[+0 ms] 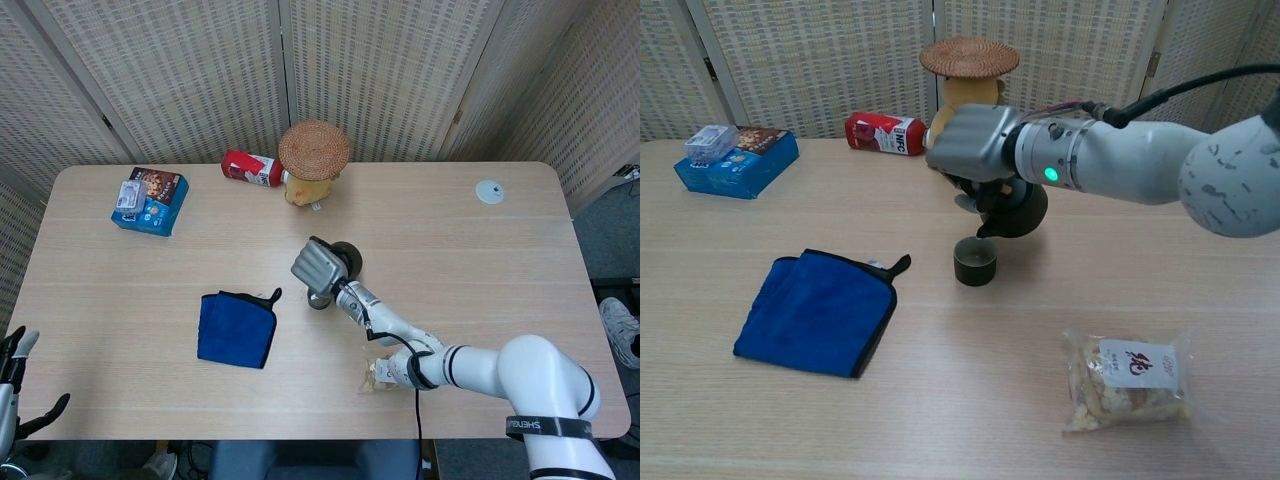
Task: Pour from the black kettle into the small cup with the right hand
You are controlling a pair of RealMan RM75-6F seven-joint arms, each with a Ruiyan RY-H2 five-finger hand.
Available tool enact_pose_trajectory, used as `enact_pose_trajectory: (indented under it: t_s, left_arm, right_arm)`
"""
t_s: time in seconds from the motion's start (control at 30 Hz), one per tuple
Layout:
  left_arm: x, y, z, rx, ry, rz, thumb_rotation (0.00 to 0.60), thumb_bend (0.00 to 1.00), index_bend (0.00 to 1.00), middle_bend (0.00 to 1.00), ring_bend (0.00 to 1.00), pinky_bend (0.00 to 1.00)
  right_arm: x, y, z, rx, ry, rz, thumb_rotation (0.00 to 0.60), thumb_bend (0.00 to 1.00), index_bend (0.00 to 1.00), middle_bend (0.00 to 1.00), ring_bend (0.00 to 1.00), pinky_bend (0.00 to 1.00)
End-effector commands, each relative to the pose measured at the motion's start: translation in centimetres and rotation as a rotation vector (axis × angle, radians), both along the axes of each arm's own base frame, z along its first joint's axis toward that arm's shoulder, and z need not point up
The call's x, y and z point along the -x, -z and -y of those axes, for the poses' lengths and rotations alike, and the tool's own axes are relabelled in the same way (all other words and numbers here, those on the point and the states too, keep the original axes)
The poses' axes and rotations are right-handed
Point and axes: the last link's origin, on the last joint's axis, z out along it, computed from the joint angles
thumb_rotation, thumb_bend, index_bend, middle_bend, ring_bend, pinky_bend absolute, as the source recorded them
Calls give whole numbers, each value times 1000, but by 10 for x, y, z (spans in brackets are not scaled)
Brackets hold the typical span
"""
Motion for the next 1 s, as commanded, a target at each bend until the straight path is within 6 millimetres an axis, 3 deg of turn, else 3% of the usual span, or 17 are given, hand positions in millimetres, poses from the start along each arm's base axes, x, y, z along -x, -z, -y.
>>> enact_pose_trajectory:
  t_s: [0.03, 1.0]
  left_arm:
    - [0, 0, 0, 0, -1, 0, 600, 222, 60, 0, 0, 0]
    - [3, 0, 4, -4, -11, 2, 600, 222, 60, 0, 0, 0]
  right_arm:
    - [-1, 0, 0, 19, -27, -25, 459, 547, 1000, 1000, 949, 531]
    - [-10, 6, -7, 66, -115, -102, 460, 548, 1000, 1000, 949, 531]
